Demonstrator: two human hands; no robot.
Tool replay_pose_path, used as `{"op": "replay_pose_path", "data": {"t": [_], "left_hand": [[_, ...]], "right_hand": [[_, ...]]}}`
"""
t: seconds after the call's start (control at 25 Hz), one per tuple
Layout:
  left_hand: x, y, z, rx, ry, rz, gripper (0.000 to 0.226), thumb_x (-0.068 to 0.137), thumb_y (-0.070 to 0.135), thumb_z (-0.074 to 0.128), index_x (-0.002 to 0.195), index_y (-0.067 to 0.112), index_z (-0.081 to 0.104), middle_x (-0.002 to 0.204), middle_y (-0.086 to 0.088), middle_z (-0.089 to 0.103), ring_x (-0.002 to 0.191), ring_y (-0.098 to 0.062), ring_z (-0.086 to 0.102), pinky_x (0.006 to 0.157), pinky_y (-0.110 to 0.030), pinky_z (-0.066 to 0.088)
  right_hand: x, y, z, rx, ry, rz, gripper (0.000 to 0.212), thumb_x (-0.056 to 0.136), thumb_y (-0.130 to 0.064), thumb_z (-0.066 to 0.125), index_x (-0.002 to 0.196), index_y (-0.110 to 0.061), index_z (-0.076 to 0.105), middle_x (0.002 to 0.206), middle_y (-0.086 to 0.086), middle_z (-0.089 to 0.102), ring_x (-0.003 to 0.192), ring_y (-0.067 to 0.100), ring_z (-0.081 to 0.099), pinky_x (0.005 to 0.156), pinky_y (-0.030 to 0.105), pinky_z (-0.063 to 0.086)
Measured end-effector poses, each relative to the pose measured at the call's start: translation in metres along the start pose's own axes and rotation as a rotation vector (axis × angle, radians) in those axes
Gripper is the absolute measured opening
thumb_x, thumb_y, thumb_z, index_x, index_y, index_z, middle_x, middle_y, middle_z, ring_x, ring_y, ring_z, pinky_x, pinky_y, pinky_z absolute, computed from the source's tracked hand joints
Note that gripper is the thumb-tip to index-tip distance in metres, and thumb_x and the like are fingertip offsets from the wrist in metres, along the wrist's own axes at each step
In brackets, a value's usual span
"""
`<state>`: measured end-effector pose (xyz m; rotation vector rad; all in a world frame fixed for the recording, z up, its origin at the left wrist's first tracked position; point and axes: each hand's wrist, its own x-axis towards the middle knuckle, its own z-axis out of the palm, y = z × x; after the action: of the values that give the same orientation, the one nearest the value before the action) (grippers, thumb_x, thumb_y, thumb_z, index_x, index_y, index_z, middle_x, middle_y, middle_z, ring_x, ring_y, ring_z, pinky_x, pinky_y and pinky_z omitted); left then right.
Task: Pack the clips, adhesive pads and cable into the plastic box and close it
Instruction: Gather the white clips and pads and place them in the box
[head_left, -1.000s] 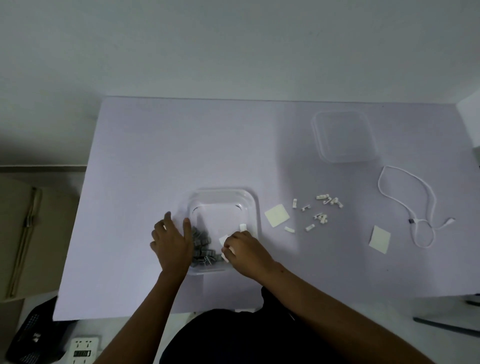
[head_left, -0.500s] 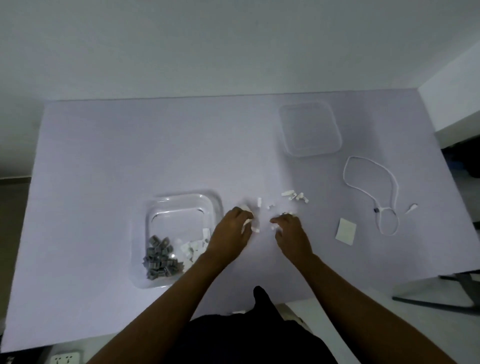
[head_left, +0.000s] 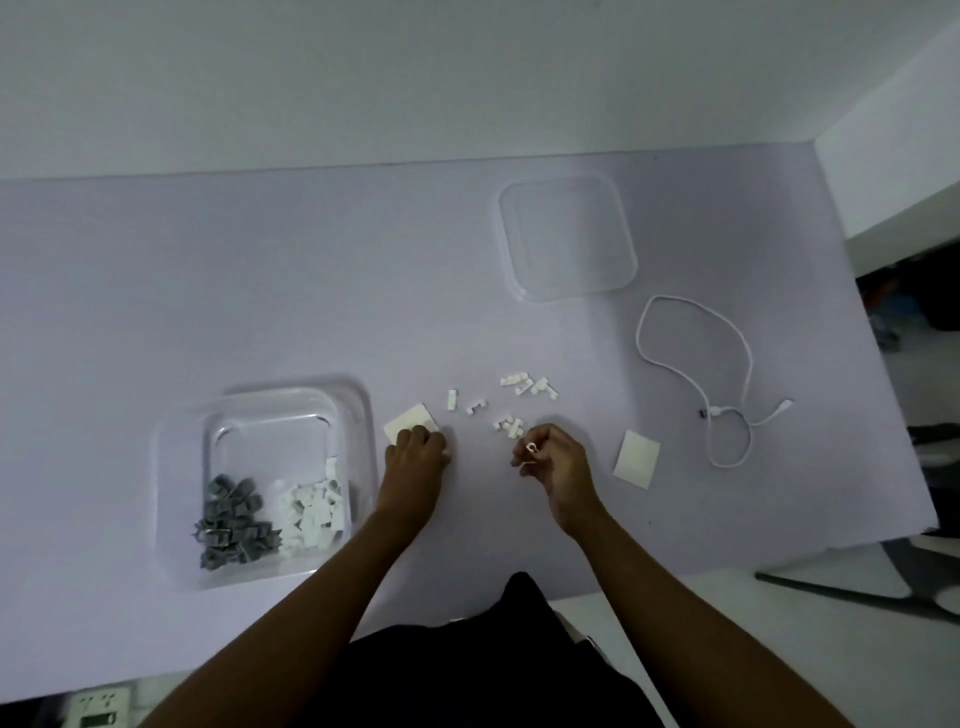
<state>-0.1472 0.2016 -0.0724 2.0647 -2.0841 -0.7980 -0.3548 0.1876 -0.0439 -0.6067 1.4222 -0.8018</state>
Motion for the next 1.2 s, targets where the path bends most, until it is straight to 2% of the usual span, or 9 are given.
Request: {"op": "replay_pose_path", "data": {"t": [0.12,0.2,0.28,0.48,0.6,0.72,0.84,1.04,1.2], "left_hand": [[0.005,0.014,-0.009,-0.449,0.021,-0.251,0.01,0.095,0.013,0.048,0.089,0.006,0.053,0.082,-0.008,0.061,0.073,-0.024,0.055,0.062,-0.032,0.039],[0.009,0.019,-0.014,-0.888,0.013,-0.44,0.014,0.09,0.008,0.041,0.078,0.005,0.048,0.069,-0.011,0.057,0.062,-0.023,0.049,0.057,-0.033,0.037],[0.012,0.023,-0.018,-0.987,0.076,-0.477,0.016,0.084,0.008,0.038,0.07,0.004,0.045,0.064,-0.007,0.048,0.061,-0.02,0.041,0.057,-0.034,0.031],[0.031,0.032,-0.024,-0.387,0.031,-0.302,0.024,0.094,0.036,0.055,0.091,0.014,0.048,0.061,0.003,0.053,0.054,-0.015,0.05,0.054,-0.03,0.036],[0.046,0.039,-0.017,-0.274,0.039,-0.198,0.032,0.095,0.044,0.054,0.11,0.016,0.05,0.064,0.003,0.056,0.062,-0.022,0.061,0.058,-0.028,0.038],[0.06,0.044,-0.007,-0.178,0.01,-0.147,0.034,0.097,0.038,0.052,0.123,0.015,0.051,0.087,-0.009,0.071,0.081,-0.029,0.068,0.065,-0.03,0.044],[0.07,0.046,0.001,-0.106,-0.027,-0.095,0.02,0.098,0.024,0.05,0.113,0.012,0.056,0.095,-0.013,0.071,0.084,-0.031,0.069,0.063,-0.029,0.041],[0.072,0.049,0.0,-0.237,-0.03,-0.161,0.024,0.101,0.029,0.045,0.096,0.009,0.056,0.086,-0.009,0.067,0.076,-0.025,0.062,0.064,-0.034,0.043],[0.065,0.058,-0.029,-1.127,-0.103,-0.446,0.022,0.089,0.019,0.043,0.068,0.013,0.045,0.059,0.001,0.042,0.053,-0.018,0.031,0.049,-0.027,0.026]], "right_hand": [[0.008,-0.011,-0.017,0.132,0.048,0.039,0.019,0.08,-0.003,0.042,0.075,-0.008,0.06,0.073,0.011,0.058,0.063,0.023,0.051,0.057,0.031,0.04],[0.021,-0.008,-0.02,-0.254,0.112,-0.077,0.013,0.086,-0.013,0.058,0.074,-0.016,0.061,0.07,0.003,0.056,0.062,0.016,0.047,0.058,0.028,0.04],[0.033,-0.002,-0.019,-0.603,0.06,-0.196,0.014,0.084,-0.027,0.072,0.083,-0.021,0.059,0.076,-0.003,0.058,0.065,0.008,0.049,0.061,0.023,0.041],[0.053,0.003,-0.005,-0.94,-0.146,-0.254,0.046,0.081,-0.033,0.076,0.119,-0.022,0.053,0.114,0.0,0.057,0.099,0.017,0.056,0.082,0.032,0.047],[0.058,0.008,0.005,-1.032,-0.167,-0.325,0.046,0.088,-0.024,0.069,0.132,-0.019,0.055,0.127,0.009,0.055,0.116,0.025,0.053,0.096,0.035,0.046],[0.058,0.01,0.008,-1.061,-0.149,-0.398,0.034,0.092,-0.02,0.065,0.124,-0.012,0.062,0.118,0.013,0.058,0.106,0.027,0.057,0.089,0.035,0.049],[0.059,0.01,0.004,-1.122,-0.147,-0.49,0.014,0.095,-0.017,0.059,0.104,-0.007,0.065,0.103,0.014,0.059,0.089,0.031,0.061,0.075,0.04,0.052],[0.055,-0.004,-0.01,-0.84,-0.098,-0.318,0.009,0.088,-0.02,0.069,0.09,-0.011,0.067,0.081,0.006,0.063,0.071,0.018,0.057,0.065,0.03,0.048],[0.037,-0.025,-0.027,-0.019,-0.212,0.154,0.004,0.091,-0.01,0.065,0.088,-0.008,0.066,0.074,0.012,0.058,0.059,0.021,0.053,0.056,0.032,0.048]]}}
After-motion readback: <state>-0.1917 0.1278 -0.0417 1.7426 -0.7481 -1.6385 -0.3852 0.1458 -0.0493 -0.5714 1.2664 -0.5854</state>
